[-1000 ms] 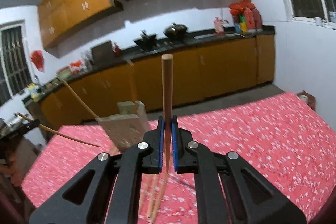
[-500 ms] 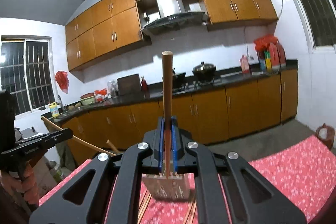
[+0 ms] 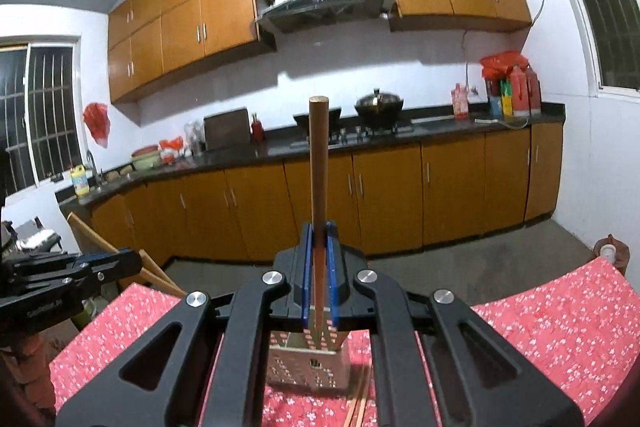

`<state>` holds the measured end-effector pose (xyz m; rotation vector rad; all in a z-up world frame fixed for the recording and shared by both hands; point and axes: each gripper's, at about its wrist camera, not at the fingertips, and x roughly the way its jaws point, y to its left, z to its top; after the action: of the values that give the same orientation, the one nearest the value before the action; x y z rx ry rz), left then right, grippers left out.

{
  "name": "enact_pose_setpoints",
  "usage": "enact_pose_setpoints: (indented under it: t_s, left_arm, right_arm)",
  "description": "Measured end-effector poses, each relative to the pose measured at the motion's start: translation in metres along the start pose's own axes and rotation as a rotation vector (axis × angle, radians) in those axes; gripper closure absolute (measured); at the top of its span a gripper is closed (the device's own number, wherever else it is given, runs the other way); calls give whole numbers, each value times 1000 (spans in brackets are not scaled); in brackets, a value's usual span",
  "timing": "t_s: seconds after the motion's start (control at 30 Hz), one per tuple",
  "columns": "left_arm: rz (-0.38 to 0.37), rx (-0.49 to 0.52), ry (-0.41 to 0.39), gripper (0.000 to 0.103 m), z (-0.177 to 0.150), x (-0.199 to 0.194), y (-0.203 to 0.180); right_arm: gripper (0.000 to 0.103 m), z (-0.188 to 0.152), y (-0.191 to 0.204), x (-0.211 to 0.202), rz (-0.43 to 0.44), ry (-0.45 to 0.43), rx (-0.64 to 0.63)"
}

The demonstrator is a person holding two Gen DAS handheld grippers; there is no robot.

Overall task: Organize utensils
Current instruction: 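Open both grippers to drop the chopsticks into the holder, then lower the right gripper onto another chopstick and close on it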

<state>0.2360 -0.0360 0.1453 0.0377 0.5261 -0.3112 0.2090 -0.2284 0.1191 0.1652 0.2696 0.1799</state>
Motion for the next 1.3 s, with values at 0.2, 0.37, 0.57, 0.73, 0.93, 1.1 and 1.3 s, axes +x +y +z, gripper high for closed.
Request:
enact_pose_setpoints:
  t_s: [0.2,0.37,0.57,0.73,0.93,1.1,1.3]
  left_arm:
    - [-12,-14,31,95,-11,18,0]
    - [-16,-17,11,93,-13,13,3]
    - [-22,-42,-36,90,-11,-4,5]
    - [-23,-72,-100,90,-16,-37,12]
    - [26,-86,-80,85,-54,-56,24]
    - [87,-104,60,85,-115,-28,38]
    - [94,-193,226,85,-177,10,56]
  right_arm:
    - [95,-14,4,11,5,69,-12]
    - [91,-14,2,5,14,74,-4]
    - [82,1,4,-18,20,15,4]
    - [82,5,-5,-51,7,-42,20]
    - [82,-37,-40,-60,-93,67,53]
    - [82,-118,-65,-15,-122,388,119]
    - [82,-188,-54,16,-68,587,153]
